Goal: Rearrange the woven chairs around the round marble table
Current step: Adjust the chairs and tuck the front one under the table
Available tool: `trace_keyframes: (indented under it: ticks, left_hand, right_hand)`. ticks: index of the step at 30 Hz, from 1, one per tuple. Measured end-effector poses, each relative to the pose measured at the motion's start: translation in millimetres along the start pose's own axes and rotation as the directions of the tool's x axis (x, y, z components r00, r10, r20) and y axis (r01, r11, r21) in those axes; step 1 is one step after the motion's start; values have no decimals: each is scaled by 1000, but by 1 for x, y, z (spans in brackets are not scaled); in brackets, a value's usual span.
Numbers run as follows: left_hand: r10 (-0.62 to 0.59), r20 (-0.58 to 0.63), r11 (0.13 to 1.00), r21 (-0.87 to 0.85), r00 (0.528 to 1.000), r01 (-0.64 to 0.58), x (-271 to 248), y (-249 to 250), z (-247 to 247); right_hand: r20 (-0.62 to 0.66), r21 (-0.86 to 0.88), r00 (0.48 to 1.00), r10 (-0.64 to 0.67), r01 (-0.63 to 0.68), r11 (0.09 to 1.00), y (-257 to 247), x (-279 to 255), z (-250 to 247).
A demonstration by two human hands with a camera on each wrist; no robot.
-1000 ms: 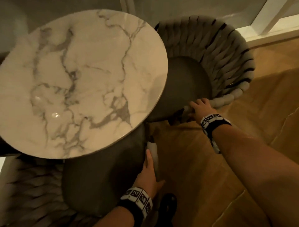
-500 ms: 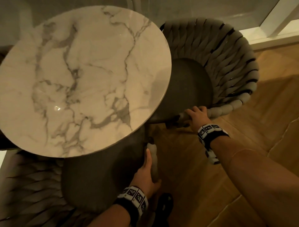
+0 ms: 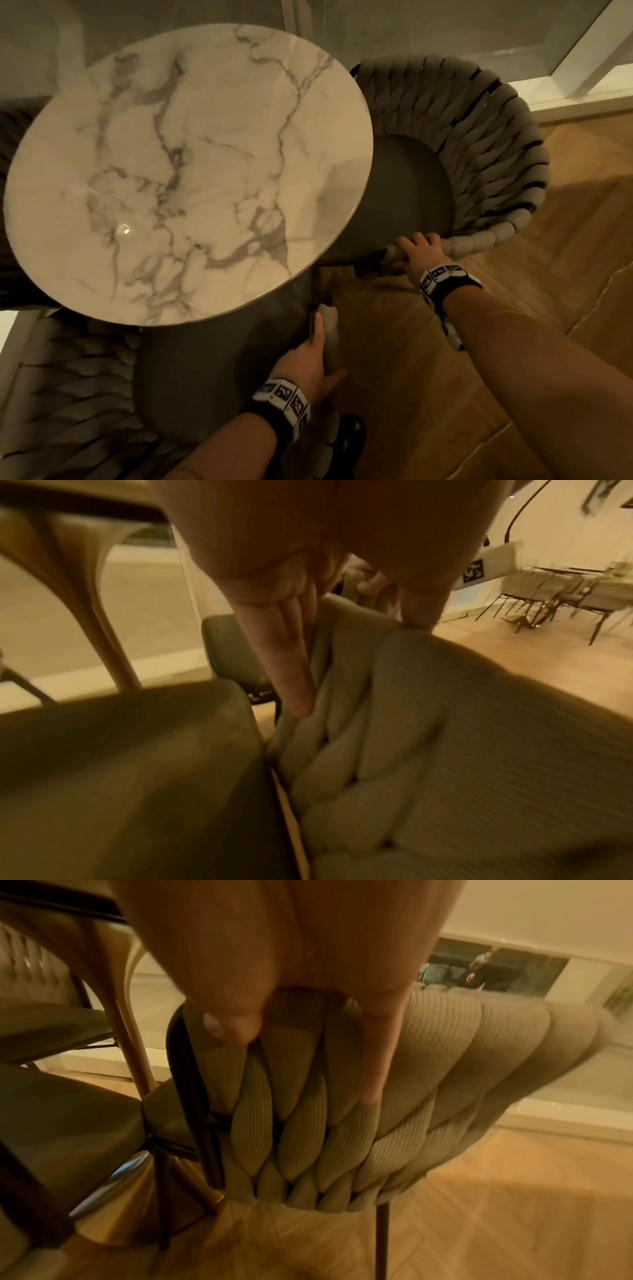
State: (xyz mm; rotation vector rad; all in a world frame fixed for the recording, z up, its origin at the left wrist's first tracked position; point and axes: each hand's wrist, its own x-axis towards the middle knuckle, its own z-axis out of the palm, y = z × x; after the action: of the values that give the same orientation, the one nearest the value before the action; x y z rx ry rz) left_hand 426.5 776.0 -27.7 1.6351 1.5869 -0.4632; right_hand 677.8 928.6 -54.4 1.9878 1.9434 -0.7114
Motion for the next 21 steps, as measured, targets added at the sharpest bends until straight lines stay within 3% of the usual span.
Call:
trace_keyframes:
  ticks: [5, 8, 11, 14, 18, 21]
  left_hand:
    - [68, -87, 992, 115, 994, -57, 12, -12, -21]
    - [96, -148, 995, 2, 984, -97, 4, -23, -33]
    - [53, -310, 993, -85, 949, -83, -17, -63, -43]
    - [-89, -427, 990, -135, 900, 34, -48, -141, -51]
    - [-360, -468, 933, -191, 807, 305, -102, -272, -59]
    - [-571, -495, 816, -258, 655, 516, -142, -368, -50]
  right_hand:
    - [53, -16, 997, 58, -57, 998, -15, -11, -9]
    - [-134, 36, 991, 29, -25, 999, -35, -33, 0]
    - [-297, 248, 955, 11, 66, 967, -65, -65, 18]
    - [-131, 466, 991, 36, 30, 884, -94, -103, 53]
    - [104, 529, 986, 133, -168, 832, -122, -159, 102]
    - [173, 496, 964, 201, -262, 828, -149, -203, 133]
